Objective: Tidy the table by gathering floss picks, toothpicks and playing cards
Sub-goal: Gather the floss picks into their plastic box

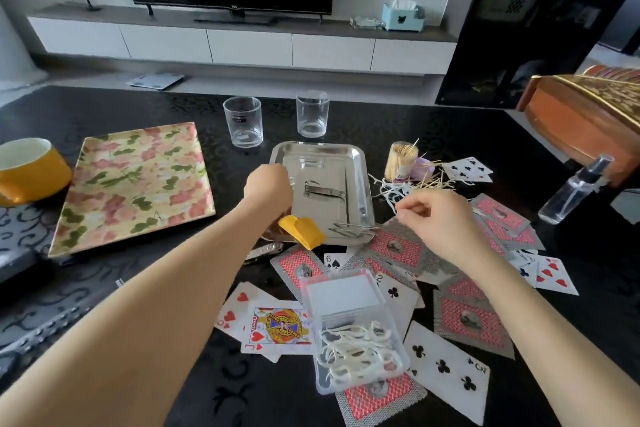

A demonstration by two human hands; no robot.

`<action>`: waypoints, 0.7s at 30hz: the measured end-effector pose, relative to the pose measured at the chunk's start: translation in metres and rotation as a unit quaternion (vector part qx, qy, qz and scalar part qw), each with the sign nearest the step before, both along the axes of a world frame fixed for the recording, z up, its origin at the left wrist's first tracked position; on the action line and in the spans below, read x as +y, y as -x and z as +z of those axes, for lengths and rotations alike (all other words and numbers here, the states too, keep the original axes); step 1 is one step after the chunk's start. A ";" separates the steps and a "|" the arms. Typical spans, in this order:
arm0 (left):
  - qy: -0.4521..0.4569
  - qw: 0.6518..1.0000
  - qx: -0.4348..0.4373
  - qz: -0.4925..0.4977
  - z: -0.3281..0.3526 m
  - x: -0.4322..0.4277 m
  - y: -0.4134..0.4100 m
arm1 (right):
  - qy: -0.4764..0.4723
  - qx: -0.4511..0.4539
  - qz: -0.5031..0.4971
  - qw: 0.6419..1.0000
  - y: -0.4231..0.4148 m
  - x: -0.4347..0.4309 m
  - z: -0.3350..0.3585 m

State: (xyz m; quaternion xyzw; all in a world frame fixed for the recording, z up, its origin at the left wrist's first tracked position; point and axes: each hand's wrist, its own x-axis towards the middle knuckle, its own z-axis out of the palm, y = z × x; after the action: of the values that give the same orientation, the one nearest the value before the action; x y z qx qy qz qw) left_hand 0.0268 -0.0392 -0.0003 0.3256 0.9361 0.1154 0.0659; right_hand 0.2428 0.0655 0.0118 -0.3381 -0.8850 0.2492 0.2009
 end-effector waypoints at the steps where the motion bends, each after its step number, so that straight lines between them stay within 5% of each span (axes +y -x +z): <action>1: 0.022 1.000 0.013 -0.001 -0.003 0.005 -0.001 | -0.005 -0.001 -0.019 1.000 -0.001 0.008 -0.002; 13: 0.199 0.977 0.076 0.003 -0.006 0.035 0.001 | -0.056 -0.070 -0.150 0.985 -0.024 0.066 -0.026; 21: 0.213 0.973 0.083 -0.040 -0.004 0.026 0.004 | -0.203 -0.208 0.041 0.956 0.010 0.092 -0.018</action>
State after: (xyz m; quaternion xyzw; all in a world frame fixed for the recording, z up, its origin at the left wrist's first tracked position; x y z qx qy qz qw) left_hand 0.0230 -0.0131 -0.0038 0.3497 0.9277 -0.1164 0.0604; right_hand 0.2325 0.1575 -0.0065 -0.2980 -0.9523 -0.0040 0.0662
